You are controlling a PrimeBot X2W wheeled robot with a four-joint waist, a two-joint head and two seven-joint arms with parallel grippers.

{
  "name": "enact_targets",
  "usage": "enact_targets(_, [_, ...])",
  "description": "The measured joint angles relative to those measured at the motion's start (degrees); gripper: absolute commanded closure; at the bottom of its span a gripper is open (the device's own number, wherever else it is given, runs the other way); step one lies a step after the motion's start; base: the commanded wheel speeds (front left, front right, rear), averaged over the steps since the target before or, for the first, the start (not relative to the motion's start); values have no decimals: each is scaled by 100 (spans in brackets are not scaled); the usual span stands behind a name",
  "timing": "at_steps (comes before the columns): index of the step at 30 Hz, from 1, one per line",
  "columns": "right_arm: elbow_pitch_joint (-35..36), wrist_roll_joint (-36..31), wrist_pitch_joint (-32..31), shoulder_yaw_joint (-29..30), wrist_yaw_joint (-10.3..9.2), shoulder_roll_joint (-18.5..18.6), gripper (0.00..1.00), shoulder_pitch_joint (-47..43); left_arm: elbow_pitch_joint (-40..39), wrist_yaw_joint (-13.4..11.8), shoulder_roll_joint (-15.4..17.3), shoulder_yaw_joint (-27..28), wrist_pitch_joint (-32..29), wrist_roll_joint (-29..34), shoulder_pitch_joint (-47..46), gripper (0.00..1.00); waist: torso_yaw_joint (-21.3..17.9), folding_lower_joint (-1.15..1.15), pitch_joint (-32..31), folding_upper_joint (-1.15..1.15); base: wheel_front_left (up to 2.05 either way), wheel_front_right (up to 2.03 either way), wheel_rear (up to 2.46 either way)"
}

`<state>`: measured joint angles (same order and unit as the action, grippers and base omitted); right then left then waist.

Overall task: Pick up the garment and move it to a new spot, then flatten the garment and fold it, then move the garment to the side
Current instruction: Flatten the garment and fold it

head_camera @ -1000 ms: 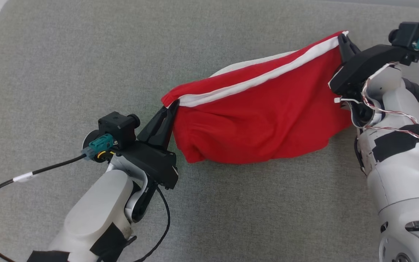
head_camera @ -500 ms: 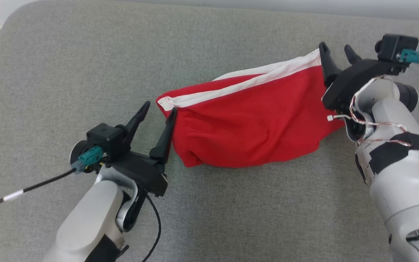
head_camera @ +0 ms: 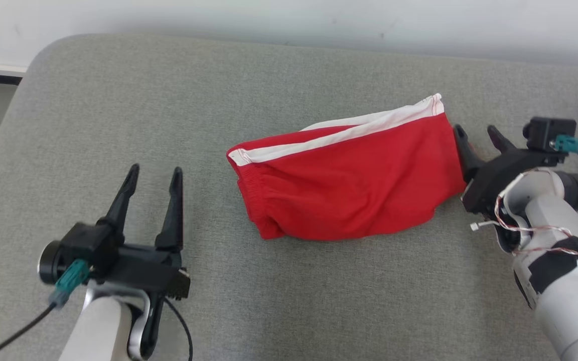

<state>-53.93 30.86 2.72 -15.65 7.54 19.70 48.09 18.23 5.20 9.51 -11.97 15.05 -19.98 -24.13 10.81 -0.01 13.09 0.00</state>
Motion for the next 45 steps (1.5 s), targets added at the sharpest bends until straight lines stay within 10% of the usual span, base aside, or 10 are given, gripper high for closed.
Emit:
enact_targets(18, [-1017,141,78,-127,0,66,0,-194,-802,92,-515,875,0,933,1358,0,263,0,-65,0,0,0,0])
enact_targets(19, [-1053,186,73,-129,0,24,87,-195,-808,94,-532,892,0,943,1380,0,265,0,-74,0,0,0,0])
enact_targets(20, [-1070,203,34,-141,0,-10,100,-195,-813,113,-549,912,0,956,1392,0,266,0,-84,0,0,0,0])
enact_targets(45, [1415,1969,123,-335,0,412,100,-2618,-909,193,-625,1245,0,1250,2061,0,-289,0,-844,0,0,0,0])
